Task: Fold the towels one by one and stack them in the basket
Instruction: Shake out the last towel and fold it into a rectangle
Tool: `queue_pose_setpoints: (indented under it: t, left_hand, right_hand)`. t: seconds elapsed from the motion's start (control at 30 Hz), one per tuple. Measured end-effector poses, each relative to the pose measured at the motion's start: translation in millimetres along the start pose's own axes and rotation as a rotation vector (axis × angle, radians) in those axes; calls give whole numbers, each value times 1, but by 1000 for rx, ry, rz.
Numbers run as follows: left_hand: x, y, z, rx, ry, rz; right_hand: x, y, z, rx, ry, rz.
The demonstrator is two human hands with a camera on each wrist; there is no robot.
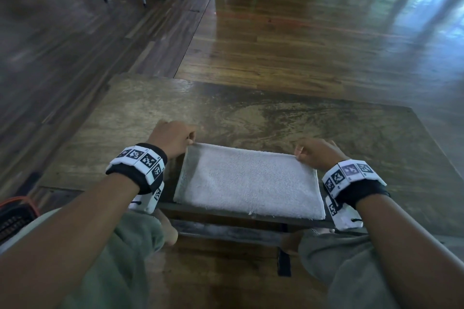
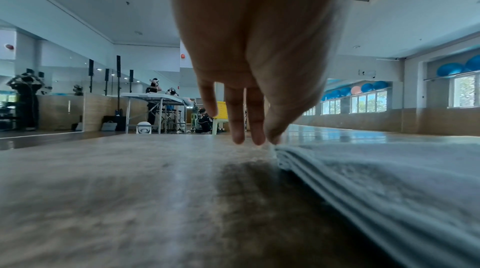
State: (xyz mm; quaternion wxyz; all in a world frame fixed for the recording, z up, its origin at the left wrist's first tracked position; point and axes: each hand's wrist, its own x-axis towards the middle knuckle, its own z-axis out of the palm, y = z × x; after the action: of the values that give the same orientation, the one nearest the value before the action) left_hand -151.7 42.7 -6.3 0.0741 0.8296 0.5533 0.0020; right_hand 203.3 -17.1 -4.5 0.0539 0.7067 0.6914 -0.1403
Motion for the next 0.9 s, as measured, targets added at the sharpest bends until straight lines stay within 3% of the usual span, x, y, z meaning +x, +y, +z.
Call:
queue_pose_setpoints:
  t: [0.1, 0.17, 0.27, 0.33, 0.4, 0.5, 0.67, 0.9]
  left_hand:
    - [-13, 5, 0, -25, 121, 32]
    - [-30, 21, 5, -81, 121, 93]
    - [-58, 56, 23, -49, -19, 197]
    - [-69, 74, 40, 8, -125, 207]
    - [-73, 82, 57, 5, -158, 169]
    - [-75, 81, 70, 16, -104, 124]
    - [-66, 63, 64, 96, -95, 103]
    - [-49, 21, 31, 281, -162, -184]
  right_hand:
    - [-6, -1, 3, -54, 83, -5]
    - [-14, -12, 7, -103, 136, -35]
    - [-38, -42, 20, -69, 244, -128]
    - [-55, -64, 35, 10, 225, -168]
    - [-67, -80, 54, 20, 136, -170]
    - [-77, -84, 75, 11, 28, -113]
    - [-76, -53, 75, -16, 25, -30]
    - [-69, -32, 51, -146, 31, -33]
